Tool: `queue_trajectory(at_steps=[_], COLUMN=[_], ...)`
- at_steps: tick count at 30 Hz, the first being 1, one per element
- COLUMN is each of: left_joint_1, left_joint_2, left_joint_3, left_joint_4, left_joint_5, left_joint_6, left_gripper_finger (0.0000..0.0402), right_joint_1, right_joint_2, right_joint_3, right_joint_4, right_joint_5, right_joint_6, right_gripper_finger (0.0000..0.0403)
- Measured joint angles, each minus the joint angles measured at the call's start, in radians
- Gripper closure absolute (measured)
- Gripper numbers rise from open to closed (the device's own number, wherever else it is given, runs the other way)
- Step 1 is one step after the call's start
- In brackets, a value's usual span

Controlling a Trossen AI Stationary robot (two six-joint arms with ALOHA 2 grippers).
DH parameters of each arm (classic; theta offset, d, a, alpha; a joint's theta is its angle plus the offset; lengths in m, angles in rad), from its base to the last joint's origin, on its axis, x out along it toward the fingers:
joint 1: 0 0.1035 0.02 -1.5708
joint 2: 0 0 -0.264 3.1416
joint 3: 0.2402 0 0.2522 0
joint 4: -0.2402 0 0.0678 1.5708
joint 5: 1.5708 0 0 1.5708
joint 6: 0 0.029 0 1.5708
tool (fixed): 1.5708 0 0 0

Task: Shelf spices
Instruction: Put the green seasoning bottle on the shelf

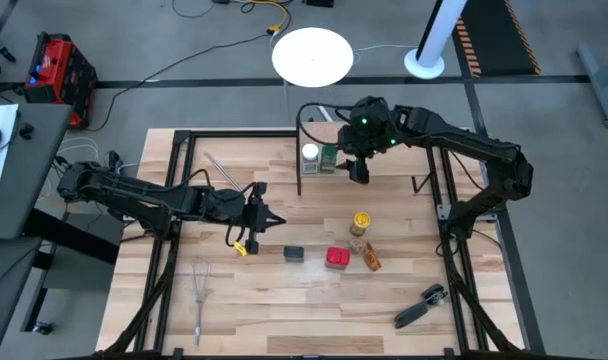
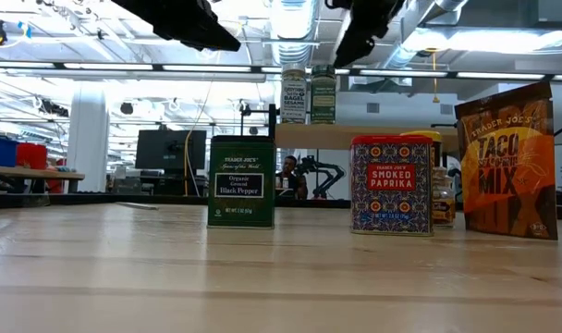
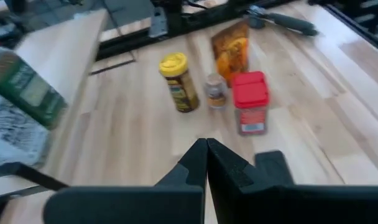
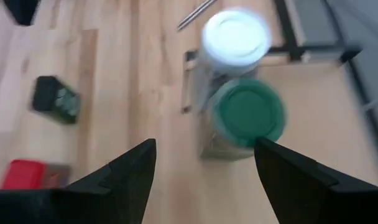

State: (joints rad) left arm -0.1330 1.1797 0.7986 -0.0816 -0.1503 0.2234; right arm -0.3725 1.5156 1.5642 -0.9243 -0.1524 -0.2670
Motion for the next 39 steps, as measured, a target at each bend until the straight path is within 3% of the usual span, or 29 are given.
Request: queue_trajectory(at_steps=[5,8,15,22,26,34,39], left_joint_1=[0.000,0.000,-0.011,-0.049,-0.068,-0.086,-0.086], left_joint_2=[0.000,0.000,0.000,0.000,0.000,0.000,0.000], left_joint_3=[0.000,0.000,0.000,-0.006,-0.046,-0.082,-0.082], left_joint_4=[-0.085,-0.122,-0.140,-0.132,-0.133,-0.112,-0.066], left_joint_5=[0.048,0.049,0.152,0.143,0.120,0.118,0.119], left_joint_6=[0.007,-0.029,-0.118,-0.166,-0.214,-0.182,-0.155], left_gripper_finger=[0.0401,0.0393,0.0337,0.0282,0.0277,0.0278,0.0278], right_joint_1=[0.061,0.109,0.232,0.338,0.318,0.201,0.144], right_joint_2=[-0.028,-0.051,-0.122,-0.114,-0.075,-0.053,-0.053], right_joint_3=[-0.001,-0.001,-0.002,-0.002,-0.016,-0.141,-0.166], right_joint_4=[-0.127,-0.199,-0.255,-0.209,-0.192,-0.013,0.104], right_joint_5=[0.013,0.080,0.225,0.514,0.541,0.479,0.386], right_joint_6=[0.104,0.163,0.290,0.305,0.287,0.160,0.120], right_gripper_finger=[0.0129,0.0129,0.0129,0.0135,0.0182,0.0380,0.0382])
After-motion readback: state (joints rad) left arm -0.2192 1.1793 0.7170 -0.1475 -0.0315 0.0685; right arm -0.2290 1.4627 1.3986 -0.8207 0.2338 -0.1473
